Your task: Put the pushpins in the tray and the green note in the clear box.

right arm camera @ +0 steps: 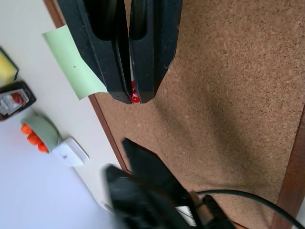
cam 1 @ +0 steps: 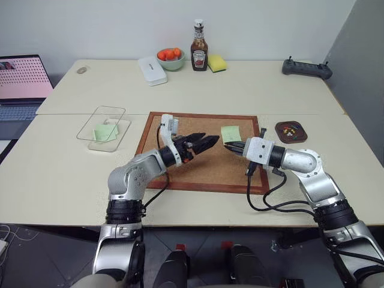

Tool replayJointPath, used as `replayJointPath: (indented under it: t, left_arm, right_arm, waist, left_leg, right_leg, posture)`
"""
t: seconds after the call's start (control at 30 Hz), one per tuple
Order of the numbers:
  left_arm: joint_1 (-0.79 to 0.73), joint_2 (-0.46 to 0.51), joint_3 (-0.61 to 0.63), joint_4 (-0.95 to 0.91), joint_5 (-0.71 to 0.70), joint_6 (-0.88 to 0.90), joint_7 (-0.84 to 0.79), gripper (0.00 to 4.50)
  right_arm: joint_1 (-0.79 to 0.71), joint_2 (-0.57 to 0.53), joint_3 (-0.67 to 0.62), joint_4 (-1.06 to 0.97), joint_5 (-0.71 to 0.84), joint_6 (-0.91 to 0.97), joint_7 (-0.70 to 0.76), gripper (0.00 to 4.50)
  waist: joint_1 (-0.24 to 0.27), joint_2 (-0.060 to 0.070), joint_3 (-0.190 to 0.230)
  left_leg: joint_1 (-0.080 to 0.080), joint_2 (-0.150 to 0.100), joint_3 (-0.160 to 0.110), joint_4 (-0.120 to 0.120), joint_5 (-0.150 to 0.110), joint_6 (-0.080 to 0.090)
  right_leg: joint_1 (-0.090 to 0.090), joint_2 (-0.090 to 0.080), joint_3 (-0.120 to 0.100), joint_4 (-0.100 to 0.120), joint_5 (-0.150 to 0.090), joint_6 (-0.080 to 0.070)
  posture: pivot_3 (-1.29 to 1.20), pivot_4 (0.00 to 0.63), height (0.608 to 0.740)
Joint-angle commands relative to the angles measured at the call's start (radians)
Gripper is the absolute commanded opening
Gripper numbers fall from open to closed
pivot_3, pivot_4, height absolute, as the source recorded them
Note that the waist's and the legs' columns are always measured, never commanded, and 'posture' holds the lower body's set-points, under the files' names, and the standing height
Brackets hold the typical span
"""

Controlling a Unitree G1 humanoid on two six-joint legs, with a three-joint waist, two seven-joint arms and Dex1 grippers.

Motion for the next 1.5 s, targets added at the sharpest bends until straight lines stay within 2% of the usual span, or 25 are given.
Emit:
replayJointPath:
  t: [0.03, 0.47, 0.57, 0.67, 0.93, 1.27, 1.5]
  left_arm:
    - [-0.042, -0.035, 0.041, 0.05, -0.059, 0.051, 0.043, 4.48]
    - [-0.113, -0.139, 0.066, 0.179, -0.073, 0.037, 0.077, 4.48]
    - [-0.124, -0.151, 0.079, 0.202, -0.075, 0.023, 0.084, 4.05]
    - [-0.131, -0.165, 0.097, 0.216, -0.095, 0.026, 0.085, 3.42]
    - [-0.102, -0.156, 0.022, 0.183, -0.048, -0.014, 0.029, 1.96]
    - [-0.089, -0.139, 0.004, 0.18, -0.035, -0.073, -0.011, 0.14]
    - [-0.073, -0.13, -0.016, 0.172, -0.023, -0.104, -0.035, 0.06]
  right_arm:
    - [-0.035, -0.02, 0.008, -0.033, -0.022, -0.063, 0.014, 0.0]
    - [-0.048, -0.019, 0.011, -0.089, -0.021, -0.054, 0.021, 0.0]
    - [-0.048, -0.019, 0.008, -0.093, -0.018, -0.049, 0.023, 0.0]
    - [-0.048, -0.02, 0.005, -0.097, -0.014, -0.044, 0.023, 0.0]
    - [-0.056, -0.013, -0.003, -0.104, -0.005, -0.032, 0.019, 0.0]
    - [-0.061, 0.008, -0.009, -0.112, 0.007, -0.012, 0.004, 0.0]
    - [-0.063, 0.022, -0.022, -0.118, 0.029, 0.013, -0.015, 0.0]
  waist:
    - [0.0, 0.0, 0.0]
    - [0.002, 0.0, 0.0]
    - [0.002, 0.0, 0.0]
    - [0.002, 0.0, 0.0]
    - [0.002, 0.0, 0.0]
    - [0.002, 0.0, 0.0]
    - [0.002, 0.0, 0.0]
  left_leg:
    - [0.0, 0.0, 0.0, 0.0, 0.0, 0.0]
    - [-0.002, 0.0, 0.001, 0.0, 0.002, -0.004]
    - [-0.002, 0.0, 0.001, 0.0, 0.002, -0.004]
    - [-0.002, 0.0, 0.001, 0.0, 0.002, -0.004]
    - [-0.002, 0.0, 0.001, 0.0, 0.002, -0.004]
    - [-0.002, 0.0, 0.001, 0.0, 0.002, -0.004]
    - [-0.002, 0.0, 0.001, 0.0, 0.002, -0.004]
  right_leg:
    - [0.0, 0.0, 0.0, 0.0, 0.0, 0.0]
    - [0.0, -0.001, 0.001, -0.005, 0.002, 0.002]
    - [0.0, -0.001, 0.001, -0.005, 0.002, 0.002]
    - [0.0, -0.001, 0.001, -0.005, 0.002, 0.002]
    - [0.0, -0.001, 0.001, -0.005, 0.002, 0.002]
    - [0.0, -0.001, 0.001, -0.005, 0.002, 0.002]
    - [0.0, -0.001, 0.001, -0.005, 0.002, 0.002]
  posture:
    - [0.0, 0.15, 0.74]
    - [0.0, 0.15, 0.74]
    - [0.0, 0.15, 0.74]
    - [0.0, 0.15, 0.74]
    - [0.0, 0.15, 0.74]
    - [0.0, 0.15, 0.74]
    - [0.0, 0.15, 0.74]
